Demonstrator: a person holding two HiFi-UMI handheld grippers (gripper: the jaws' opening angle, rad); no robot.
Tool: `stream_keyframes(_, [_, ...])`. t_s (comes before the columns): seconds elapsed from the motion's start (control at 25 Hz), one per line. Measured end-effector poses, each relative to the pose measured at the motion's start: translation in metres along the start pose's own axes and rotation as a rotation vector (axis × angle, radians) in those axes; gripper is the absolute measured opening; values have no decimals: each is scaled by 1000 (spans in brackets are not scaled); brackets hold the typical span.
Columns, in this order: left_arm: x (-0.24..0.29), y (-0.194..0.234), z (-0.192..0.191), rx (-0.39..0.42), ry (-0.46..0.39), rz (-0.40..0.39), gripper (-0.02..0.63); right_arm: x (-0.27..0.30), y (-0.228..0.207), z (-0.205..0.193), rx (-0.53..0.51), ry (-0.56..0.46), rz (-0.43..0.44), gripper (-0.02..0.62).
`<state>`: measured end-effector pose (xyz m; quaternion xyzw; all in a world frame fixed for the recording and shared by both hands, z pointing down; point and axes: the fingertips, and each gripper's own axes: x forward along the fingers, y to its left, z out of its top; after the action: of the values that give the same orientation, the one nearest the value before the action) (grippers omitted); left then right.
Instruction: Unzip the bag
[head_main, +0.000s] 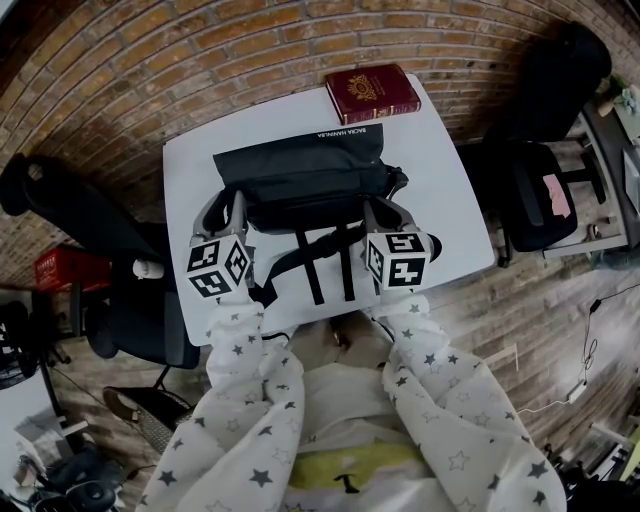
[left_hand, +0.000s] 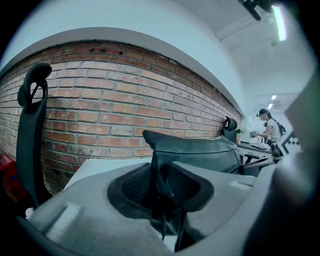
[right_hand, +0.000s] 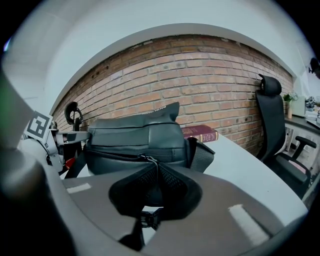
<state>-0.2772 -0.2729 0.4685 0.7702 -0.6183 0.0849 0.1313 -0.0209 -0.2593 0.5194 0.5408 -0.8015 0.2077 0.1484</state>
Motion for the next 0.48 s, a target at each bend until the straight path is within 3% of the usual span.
stream_keyframes(0.48, [0, 1, 0, -3, -3, 10, 102, -10, -29, 0, 71, -20, -72, 20])
